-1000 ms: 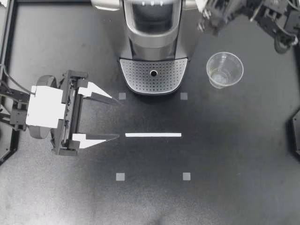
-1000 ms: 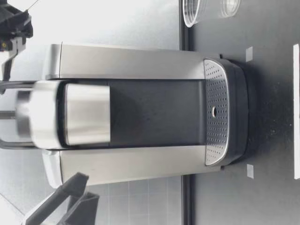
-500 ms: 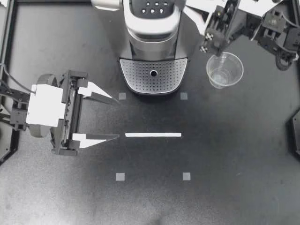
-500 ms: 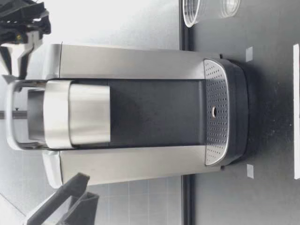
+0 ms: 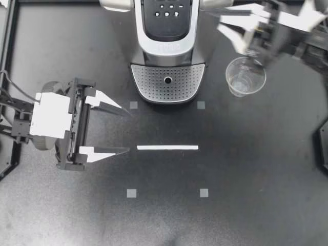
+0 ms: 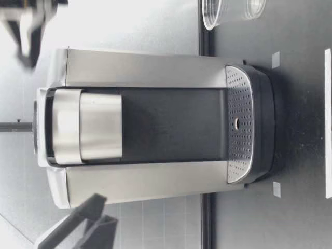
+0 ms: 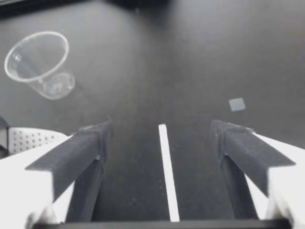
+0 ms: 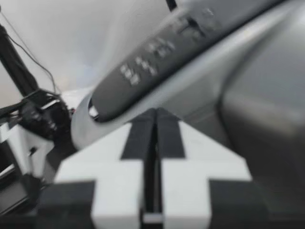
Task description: Place the coffee capsule inside the capsule container, then place the cup onto the center of the cup tray, then push the 'Hot Water' and 'Travel Mug' buttons.
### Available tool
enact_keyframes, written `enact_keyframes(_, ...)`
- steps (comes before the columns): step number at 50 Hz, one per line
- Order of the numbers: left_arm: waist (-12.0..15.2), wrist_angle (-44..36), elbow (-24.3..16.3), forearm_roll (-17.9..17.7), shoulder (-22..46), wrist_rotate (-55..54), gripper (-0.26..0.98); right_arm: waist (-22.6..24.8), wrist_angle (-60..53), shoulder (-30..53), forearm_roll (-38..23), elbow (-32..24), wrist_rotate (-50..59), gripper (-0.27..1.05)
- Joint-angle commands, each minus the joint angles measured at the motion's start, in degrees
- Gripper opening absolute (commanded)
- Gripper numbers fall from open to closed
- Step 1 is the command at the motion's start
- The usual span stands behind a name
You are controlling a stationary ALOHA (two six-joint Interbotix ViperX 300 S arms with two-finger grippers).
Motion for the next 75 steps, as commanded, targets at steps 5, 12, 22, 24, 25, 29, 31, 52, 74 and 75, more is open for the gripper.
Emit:
enact_keyframes(5, 0.0, -0.44, 0.0, -1.93, -0.18, -0.09, 0.75, -1.49, 7.29, -7.91, 2.46, 7.82, 3.52, 0.1)
enact_keyframes(12, 0.0, -1.14, 0.53, -2.46, -0.18, -0.09, 0.75, -3.34, 13.27, -12.04, 5.19, 13.71, 8.96, 0.1)
enact_keyframes(22, 0.0, -1.85, 0.53, -2.46, -0.09, 0.0, 0.75, -7.38, 21.8, -15.38, 5.71, 18.98, 18.54, 0.11)
enact_keyframes(24, 0.0, -1.93, 0.53, -2.46, 0.0, 0.0, 0.75, -8.0, 22.5, -15.64, 5.71, 19.78, 19.95, 0.11)
enact_keyframes(25, 0.0, -1.93, 0.53, -2.46, 0.0, 0.0, 0.75, -8.26, 22.85, -15.73, 5.71, 20.3, 20.48, 0.11)
enact_keyframes(29, 0.0, -1.85, 0.7, -2.46, 0.18, 0.0, 0.75, -9.4, 23.55, -15.82, 5.71, 21.88, 22.76, 0.13)
enact_keyframes(31, 0.0, -1.93, 0.79, -2.46, 0.0, 0.0, 0.75, -9.84, 23.73, -15.73, 5.71, 22.59, 23.82, 0.14)
enact_keyframes(52, 0.0, -2.46, 1.76, -2.55, 0.79, 0.09, 0.75, -12.92, 23.12, -12.22, 5.71, 24.61, 28.04, 0.45)
enact_keyframes(74, 0.0, -2.46, 1.76, -2.46, 1.93, 0.09, 0.75, -13.01, 21.09, -2.99, 5.54, 21.27, 27.86, 0.55)
enact_keyframes(75, 0.09, -2.46, 1.76, -2.46, 1.93, 0.09, 0.75, -13.01, 21.09, -2.55, 5.54, 21.01, 27.86, 0.55)
